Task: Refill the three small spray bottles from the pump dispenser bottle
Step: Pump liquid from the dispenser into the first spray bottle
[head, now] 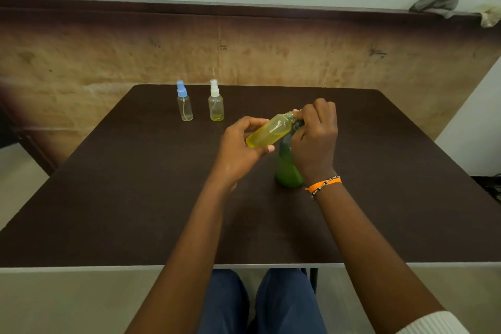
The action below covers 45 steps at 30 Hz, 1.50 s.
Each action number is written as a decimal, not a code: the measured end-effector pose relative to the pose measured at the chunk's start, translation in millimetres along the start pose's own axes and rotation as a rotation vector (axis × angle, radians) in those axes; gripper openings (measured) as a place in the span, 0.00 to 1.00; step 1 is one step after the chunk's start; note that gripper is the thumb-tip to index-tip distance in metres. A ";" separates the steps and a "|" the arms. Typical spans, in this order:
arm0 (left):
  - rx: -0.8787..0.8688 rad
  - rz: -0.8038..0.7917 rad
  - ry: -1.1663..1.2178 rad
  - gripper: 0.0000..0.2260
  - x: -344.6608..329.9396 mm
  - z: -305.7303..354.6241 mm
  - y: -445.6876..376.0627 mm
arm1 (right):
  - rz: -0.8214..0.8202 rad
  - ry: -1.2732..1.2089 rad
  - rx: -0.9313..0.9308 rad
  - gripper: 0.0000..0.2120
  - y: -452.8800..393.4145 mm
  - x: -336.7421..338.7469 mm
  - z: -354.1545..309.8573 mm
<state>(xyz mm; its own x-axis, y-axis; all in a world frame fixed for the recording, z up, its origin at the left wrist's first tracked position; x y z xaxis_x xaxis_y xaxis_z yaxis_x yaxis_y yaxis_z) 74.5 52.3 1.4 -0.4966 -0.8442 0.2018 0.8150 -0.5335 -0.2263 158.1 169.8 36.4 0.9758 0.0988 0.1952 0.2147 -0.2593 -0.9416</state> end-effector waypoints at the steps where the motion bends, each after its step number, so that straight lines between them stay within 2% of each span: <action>1: -0.001 0.001 0.000 0.19 0.6 -0.3 -0.4 | -0.004 0.013 0.006 0.10 -0.4 -0.8 -0.8; 14: -0.006 -0.002 0.026 0.19 -2.9 -1.8 -0.8 | 0.008 0.031 0.035 0.10 3.2 -0.2 -1.5; 21: -0.029 0.003 0.062 0.19 -2.2 2.9 -1.1 | -0.074 0.030 0.059 0.10 -17.1 -0.6 -3.7; 29: -0.018 -0.002 0.073 0.19 -3.6 -3.7 0.9 | -0.012 -0.008 0.068 0.11 -2.2 1.6 -2.9; 35: -0.039 0.000 0.084 0.19 -1.8 4.5 -0.2 | -0.061 -0.003 0.090 0.09 -16.8 -1.6 -2.0; 45: -0.027 -0.020 0.098 0.19 -5.1 -1.4 3.1 | -0.034 -0.065 0.035 0.11 -6.8 2.0 -0.3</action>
<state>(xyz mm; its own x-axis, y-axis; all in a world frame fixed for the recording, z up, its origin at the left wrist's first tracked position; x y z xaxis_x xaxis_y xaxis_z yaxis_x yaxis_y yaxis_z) 79.1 54.9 -1.7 -0.5409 -0.8335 0.1127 0.7968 -0.5507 -0.2488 158.7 171.5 43.3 0.9629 0.1698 0.2097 0.2446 -0.2212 -0.9440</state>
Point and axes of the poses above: each hand's wrist, its own y-axis away from the middle knuckle, its own x-axis out of the back of the hand, z = x × y, the point moved 6 cm from there along -y, towards the middle knuckle, and after that the axes turned 3 degrees about -y, right-handed, at the moved point
